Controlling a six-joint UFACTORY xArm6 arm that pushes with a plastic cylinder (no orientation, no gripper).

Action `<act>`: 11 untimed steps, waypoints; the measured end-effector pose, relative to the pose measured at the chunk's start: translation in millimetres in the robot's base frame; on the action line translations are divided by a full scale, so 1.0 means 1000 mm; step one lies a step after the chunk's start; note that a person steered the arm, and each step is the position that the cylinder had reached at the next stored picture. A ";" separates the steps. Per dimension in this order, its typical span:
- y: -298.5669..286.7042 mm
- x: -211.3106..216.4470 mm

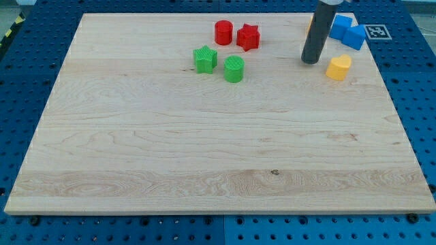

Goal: Move the yellow heart to the bottom side of the yellow hexagon

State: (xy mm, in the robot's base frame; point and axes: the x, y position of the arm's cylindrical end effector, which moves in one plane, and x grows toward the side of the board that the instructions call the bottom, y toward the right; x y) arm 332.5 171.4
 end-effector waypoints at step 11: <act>0.019 -0.023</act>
